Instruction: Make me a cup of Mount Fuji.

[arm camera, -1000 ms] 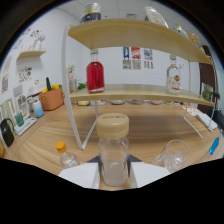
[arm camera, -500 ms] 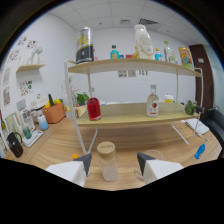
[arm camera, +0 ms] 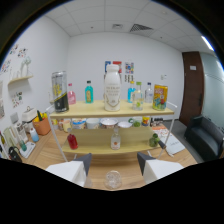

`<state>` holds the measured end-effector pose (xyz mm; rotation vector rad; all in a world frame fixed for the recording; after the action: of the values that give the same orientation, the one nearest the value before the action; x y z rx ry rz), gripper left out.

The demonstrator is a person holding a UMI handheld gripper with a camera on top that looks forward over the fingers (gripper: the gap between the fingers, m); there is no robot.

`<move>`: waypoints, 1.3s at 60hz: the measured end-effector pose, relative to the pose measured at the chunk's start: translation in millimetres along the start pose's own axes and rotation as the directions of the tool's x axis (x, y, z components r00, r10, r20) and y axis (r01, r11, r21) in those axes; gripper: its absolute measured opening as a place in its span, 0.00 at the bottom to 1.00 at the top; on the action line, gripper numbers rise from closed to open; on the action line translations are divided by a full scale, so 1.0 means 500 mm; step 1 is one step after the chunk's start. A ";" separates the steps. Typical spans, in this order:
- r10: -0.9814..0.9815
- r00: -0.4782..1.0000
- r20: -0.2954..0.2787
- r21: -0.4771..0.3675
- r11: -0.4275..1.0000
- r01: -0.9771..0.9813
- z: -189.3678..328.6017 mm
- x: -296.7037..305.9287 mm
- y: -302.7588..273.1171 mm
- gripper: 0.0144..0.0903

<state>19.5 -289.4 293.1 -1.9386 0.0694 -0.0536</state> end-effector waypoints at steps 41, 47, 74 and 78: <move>0.016 0.999 0.048 0.201 0.979 -0.026 0.290 -0.008 -0.340 0.68; 0.029 0.998 0.057 0.204 0.978 -0.040 0.303 -0.011 -0.337 0.49; 0.038 0.994 0.098 0.303 0.951 -0.066 0.143 0.030 -0.371 0.45; 0.029 0.995 0.096 0.309 0.949 -0.057 0.116 0.055 -0.343 0.45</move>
<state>54.8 -175.7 432.1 -1.6204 0.0406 0.0499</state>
